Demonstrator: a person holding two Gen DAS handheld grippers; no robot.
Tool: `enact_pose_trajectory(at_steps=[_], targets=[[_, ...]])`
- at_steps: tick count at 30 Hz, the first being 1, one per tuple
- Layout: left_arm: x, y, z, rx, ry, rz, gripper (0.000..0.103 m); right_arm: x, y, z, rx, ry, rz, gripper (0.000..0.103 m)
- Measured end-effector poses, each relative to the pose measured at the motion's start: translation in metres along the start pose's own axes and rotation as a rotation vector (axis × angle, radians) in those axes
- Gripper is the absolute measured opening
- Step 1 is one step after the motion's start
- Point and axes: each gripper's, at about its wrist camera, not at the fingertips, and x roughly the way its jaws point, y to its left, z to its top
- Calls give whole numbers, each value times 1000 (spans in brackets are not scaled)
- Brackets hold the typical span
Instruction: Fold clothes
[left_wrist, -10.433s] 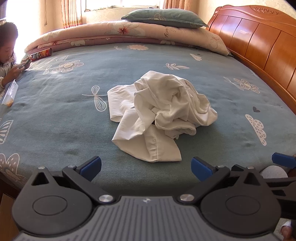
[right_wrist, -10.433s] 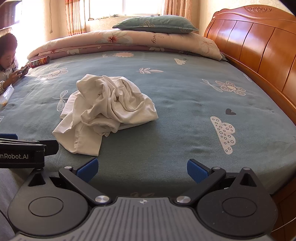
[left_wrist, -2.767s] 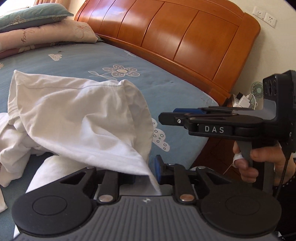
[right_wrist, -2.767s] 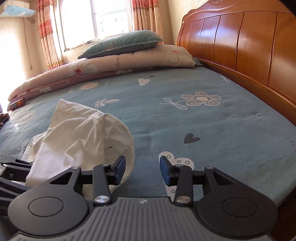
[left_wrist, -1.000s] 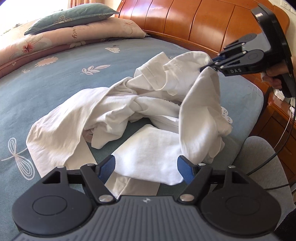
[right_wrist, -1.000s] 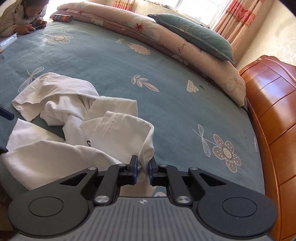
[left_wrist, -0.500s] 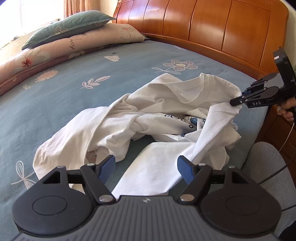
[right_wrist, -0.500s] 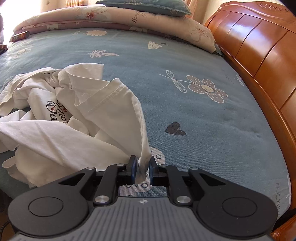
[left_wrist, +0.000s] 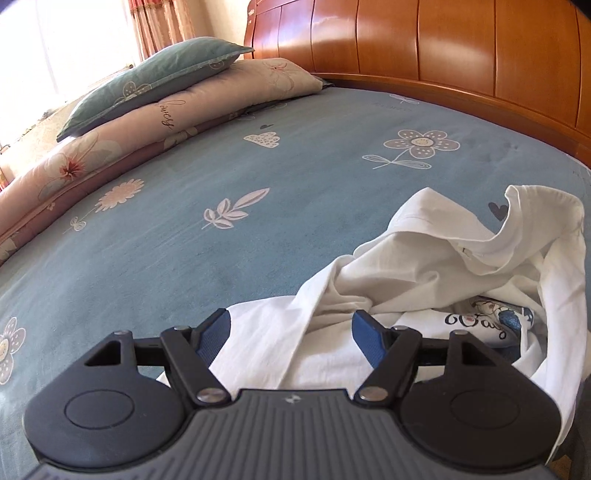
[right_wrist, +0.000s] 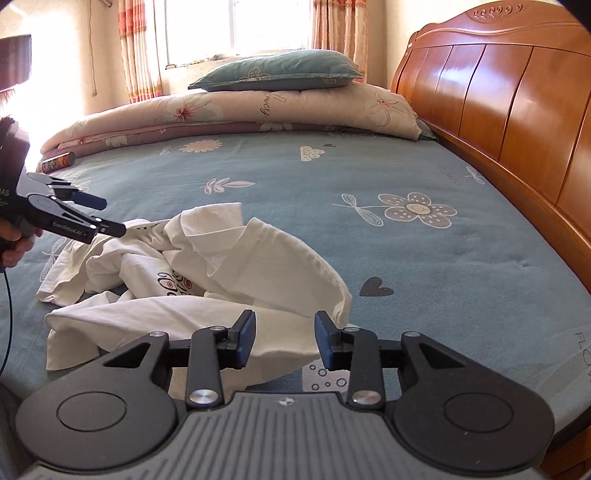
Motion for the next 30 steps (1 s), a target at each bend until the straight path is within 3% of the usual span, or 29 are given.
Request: enact_pose_trajectory(at_steps=[1,3,9,19,24,25,26,27,30], targets=[[6,-6,2,34,10,10,64,2,2,-3,-7,9,9,39],[16,-13,3,82,36,39,35,6,8,-6,-31,22,12,39],[31,-25,-1,166,89,19,34,12,12,-6,-28,7,40,39],[39,-31,5,304,133,123,34,20,13,-10,4,6,57,39],[50,-44,-2,408,168,115,32,22,13,-11,42,0,79,40],[53,-43,-1,397,173,119,28,23,14,-11,46,-3,81,40],[55,-41,1,376,181,115,10,22,16,-11,48,-6,84,40],[56,-40,1,359,183,116,4,21,18,-11,49,-9,88,40],[47,-38,-3,352,155,144,2,17,23,-12,37,-19,94,40]])
